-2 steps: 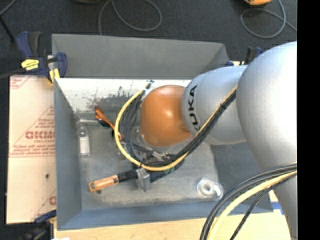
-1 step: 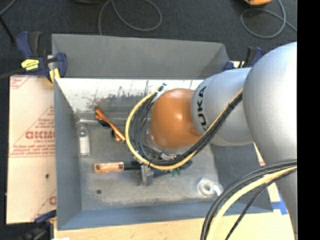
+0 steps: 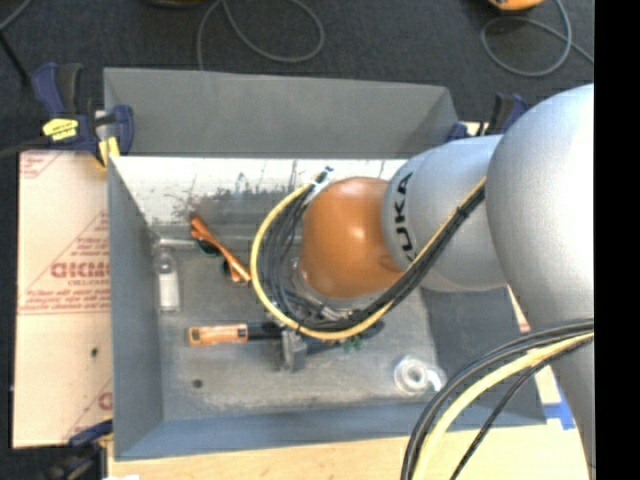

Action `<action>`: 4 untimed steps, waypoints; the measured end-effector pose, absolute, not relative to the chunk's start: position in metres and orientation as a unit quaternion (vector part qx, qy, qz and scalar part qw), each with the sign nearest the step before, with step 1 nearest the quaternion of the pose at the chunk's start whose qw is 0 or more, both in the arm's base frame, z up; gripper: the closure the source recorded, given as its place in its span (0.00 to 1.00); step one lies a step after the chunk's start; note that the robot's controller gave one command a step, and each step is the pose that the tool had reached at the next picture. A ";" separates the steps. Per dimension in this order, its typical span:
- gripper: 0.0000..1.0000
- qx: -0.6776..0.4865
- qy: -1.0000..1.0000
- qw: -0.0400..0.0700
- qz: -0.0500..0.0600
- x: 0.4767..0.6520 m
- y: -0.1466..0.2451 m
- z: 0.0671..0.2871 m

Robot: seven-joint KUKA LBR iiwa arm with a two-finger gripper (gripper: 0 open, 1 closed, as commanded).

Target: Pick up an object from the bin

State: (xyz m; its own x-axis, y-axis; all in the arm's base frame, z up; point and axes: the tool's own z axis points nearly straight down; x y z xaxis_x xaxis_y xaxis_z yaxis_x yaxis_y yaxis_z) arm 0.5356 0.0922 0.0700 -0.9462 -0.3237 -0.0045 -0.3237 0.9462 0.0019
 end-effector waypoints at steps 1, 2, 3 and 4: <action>1.00 -0.164 0.986 0.001 0.002 0.535 0.092 0.073; 1.00 -0.163 0.987 -0.003 0.001 0.533 0.091 0.092; 1.00 -0.163 0.987 0.000 0.001 0.534 0.091 0.116; 1.00 -0.162 0.987 0.002 0.001 0.535 0.092 0.137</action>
Offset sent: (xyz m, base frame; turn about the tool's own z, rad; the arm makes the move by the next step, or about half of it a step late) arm 0.0001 0.0000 0.0957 0.0000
